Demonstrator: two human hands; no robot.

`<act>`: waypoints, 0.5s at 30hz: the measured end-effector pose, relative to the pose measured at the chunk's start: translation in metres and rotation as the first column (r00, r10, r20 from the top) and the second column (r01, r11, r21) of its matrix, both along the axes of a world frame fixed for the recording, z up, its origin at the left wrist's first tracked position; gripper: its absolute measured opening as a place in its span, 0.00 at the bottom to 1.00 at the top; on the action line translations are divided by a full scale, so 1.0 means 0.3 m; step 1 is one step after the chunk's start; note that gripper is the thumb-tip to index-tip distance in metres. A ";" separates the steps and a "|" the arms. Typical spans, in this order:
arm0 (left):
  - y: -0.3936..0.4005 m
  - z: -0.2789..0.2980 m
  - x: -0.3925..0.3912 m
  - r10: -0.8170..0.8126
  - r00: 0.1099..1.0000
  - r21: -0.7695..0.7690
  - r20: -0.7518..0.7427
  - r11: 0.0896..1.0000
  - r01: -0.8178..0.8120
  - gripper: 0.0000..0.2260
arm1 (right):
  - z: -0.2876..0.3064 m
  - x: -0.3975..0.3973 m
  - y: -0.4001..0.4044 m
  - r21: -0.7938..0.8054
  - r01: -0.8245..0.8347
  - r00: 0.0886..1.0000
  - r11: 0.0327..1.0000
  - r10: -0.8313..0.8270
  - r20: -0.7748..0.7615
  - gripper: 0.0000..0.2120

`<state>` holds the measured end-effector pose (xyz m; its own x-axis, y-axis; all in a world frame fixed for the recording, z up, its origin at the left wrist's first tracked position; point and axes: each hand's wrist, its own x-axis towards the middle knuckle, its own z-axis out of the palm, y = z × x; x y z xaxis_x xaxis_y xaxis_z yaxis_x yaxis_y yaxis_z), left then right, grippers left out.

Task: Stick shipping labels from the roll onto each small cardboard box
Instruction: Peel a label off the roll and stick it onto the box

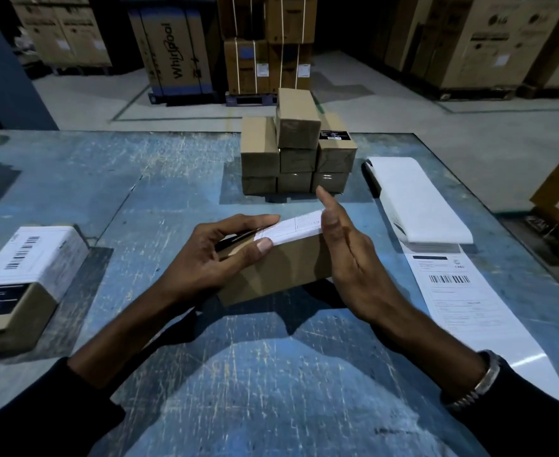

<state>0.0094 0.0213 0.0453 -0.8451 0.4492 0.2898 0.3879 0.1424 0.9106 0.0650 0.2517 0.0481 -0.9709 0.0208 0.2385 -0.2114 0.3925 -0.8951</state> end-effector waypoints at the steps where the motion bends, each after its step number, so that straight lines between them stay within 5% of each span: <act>1: -0.005 -0.003 -0.002 -0.018 1.000 -0.003 0.005 1.000 0.018 0.17 | 0.005 0.001 0.001 -0.027 -0.013 1.000 1.000 0.014 0.004 0.31; 8: 0.017 -0.007 0.007 0.033 0.995 -0.052 -0.098 0.998 -0.038 0.17 | 0.007 0.009 0.002 -0.061 -0.053 0.998 0.997 0.055 0.019 0.32; 15: 0.009 -0.002 0.001 0.007 0.999 -0.101 -0.045 0.995 -0.012 0.20 | -0.003 -0.031 0.028 -0.141 -0.088 0.993 0.986 0.099 0.069 0.29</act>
<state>0.0099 0.0240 0.0448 -0.8365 0.4705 0.2808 0.4263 0.2371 0.8729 0.0556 0.2600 0.0471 -0.9852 -0.0433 0.1659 -0.1715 0.2465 -0.9538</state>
